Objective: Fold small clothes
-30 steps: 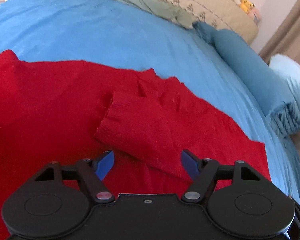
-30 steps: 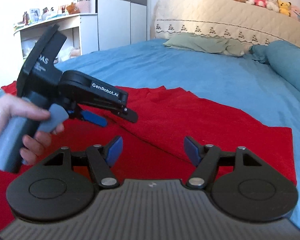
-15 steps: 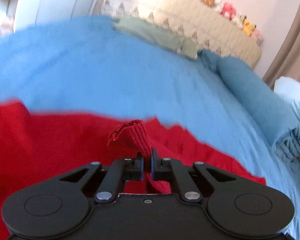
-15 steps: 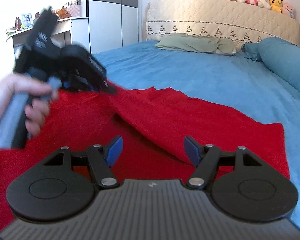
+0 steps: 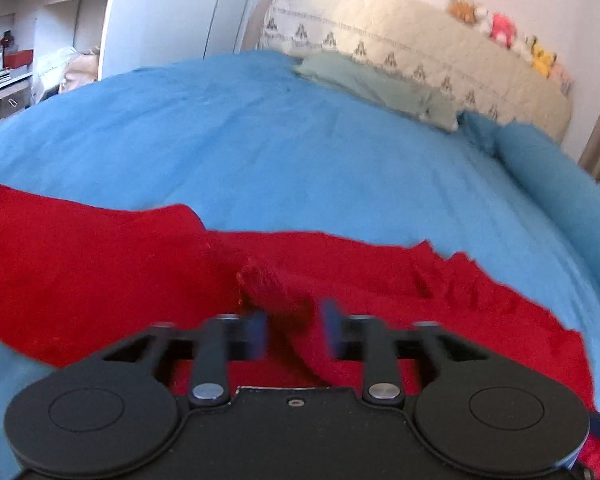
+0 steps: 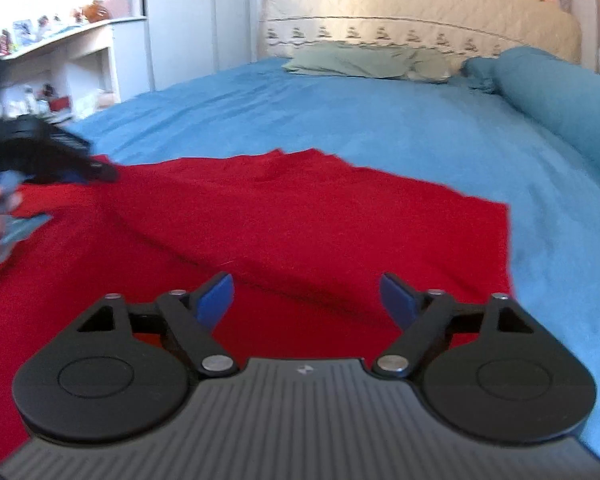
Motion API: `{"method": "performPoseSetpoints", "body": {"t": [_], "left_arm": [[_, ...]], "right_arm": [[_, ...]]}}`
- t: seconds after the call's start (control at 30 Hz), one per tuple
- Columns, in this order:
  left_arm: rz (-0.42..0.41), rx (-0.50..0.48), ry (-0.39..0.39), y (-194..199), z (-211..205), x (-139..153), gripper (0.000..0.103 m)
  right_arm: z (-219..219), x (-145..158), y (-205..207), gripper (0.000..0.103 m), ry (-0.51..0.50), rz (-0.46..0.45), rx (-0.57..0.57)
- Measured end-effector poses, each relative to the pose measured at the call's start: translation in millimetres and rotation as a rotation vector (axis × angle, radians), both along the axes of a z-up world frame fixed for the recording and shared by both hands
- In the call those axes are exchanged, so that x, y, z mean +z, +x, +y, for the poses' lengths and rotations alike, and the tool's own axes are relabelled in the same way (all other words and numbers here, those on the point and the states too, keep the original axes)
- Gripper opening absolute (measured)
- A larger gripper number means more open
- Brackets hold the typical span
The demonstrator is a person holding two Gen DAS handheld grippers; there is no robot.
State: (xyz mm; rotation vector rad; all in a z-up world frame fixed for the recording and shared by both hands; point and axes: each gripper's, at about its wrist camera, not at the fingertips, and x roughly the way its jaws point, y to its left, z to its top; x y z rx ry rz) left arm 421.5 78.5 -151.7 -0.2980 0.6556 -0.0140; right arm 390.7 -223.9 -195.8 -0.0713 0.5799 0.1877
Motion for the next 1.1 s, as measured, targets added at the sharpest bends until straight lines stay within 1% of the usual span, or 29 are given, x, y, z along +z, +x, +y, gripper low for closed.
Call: {"method": "performPoseSetpoints", "body": {"t": [0.03,0.07,0.13,0.23,0.3,0.4,0.43,0.5,0.57,0.6,0.63,0.67,0.7,0.77,0.83,0.87,0.9,0.93,0.97,1.0,1.03,1.07,1.1], "left_arm": [[-0.026,0.000,0.003,-4.5,0.5,5.1,0.074],[-0.048,-0.006,0.021,-9.6,0.1,9.8,0.074],[-0.058,-0.046,0.057,-11.1,-2.5,15.8,0.075],[-0.038,-0.146,0.083,-0.3,-11.4,16.5,0.075],[-0.031,-0.198,0.102,8.8,-17.1,13.4,0.075],[-0.014,-0.277,0.111,25.3,-24.3,4.9,0.076],[-0.010,-0.285,0.119,26.1,-26.7,1.6,0.076],[0.001,-0.276,0.142,37.0,-27.7,0.4,0.076],[-0.012,-0.227,0.157,40.2,-21.0,6.9,0.076],[-0.023,-0.199,0.156,42.5,-14.7,10.5,0.080],[-0.019,-0.170,0.161,45.9,-8.5,12.1,0.088],[-0.005,-0.142,0.165,49.6,-1.5,12.4,0.089],[0.021,-0.135,0.156,56.0,6.5,10.0,0.089],[0.102,-0.161,0.110,71.3,15.6,2.3,0.086],[0.171,-0.213,0.078,84.2,15.7,-9.5,0.073],[0.191,-0.232,0.081,88.6,13.2,-14.2,0.070],[0.198,-0.240,0.095,91.1,9.6,-18.0,0.064],[0.191,-0.249,0.106,92.1,4.1,-19.8,0.058],[0.182,-0.261,0.114,91.2,0.8,-20.4,0.040],[0.176,-0.272,0.109,90.3,-1.0,-20.9,0.012],[0.159,-0.278,0.097,85.9,-2.4,-19.8,0.011],[0.122,-0.265,0.114,78.2,-4.9,-15.8,0.011],[0.064,-0.259,0.148,68.2,-7.6,-9.8,0.011]], "right_arm": [[-3.8,0.9,5.3,0.103,-0.014,-0.007,-0.031],[-9.6,1.2,11.0,0.103,-0.016,-0.015,-0.064],[-23.9,-2.1,22.1,0.103,0.006,-0.014,-0.114],[-46.4,-14.2,35.5,0.103,0.045,0.054,-0.161],[-59.4,-21.6,35.8,0.103,0.054,0.088,-0.169],[-72.3,-22.8,29.0,0.103,0.048,0.087,-0.162],[-74.4,-22.7,26.9,0.103,0.043,0.087,-0.162],[-75.6,-21.3,24.2,0.103,0.014,0.085,-0.168],[-75.9,-18.3,21.0,0.103,0.009,0.076,-0.180],[-77.2,-15.6,18.9,0.103,0.023,0.066,-0.177],[-76.4,-12.7,16.3,0.103,0.037,0.054,-0.171],[-75.2,-10.9,15.5,0.103,0.047,0.042,-0.166],[-72.6,-10.3,16.2,0.103,0.049,0.032,-0.161],[-69.7,-12.6,16.0,0.103,0.054,0.021,-0.157],[-67.7,-16.2,16.4,0.103,0.062,0.023,-0.157],[-67.5,-16.4,15.4,0.103,0.063,0.021,-0.157],[-66.9,-16.2,15.0,0.103,0.062,0.018,-0.158],[-66.4,-16.2,14.4,0.103,0.061,0.016,-0.158],[-65.8,-15.7,14.5,0.103,0.060,0.015,-0.158],[-65.0,-15.2,14.8,0.103,0.060,0.014,-0.157],[-65.4,-14.9,14.7,0.103,0.062,0.013,-0.156],[-65.3,-14.9,14.8,0.103,0.066,0.012,-0.157],[-65.3,-14.7,15.5,0.103,0.069,0.011,-0.158]]}}
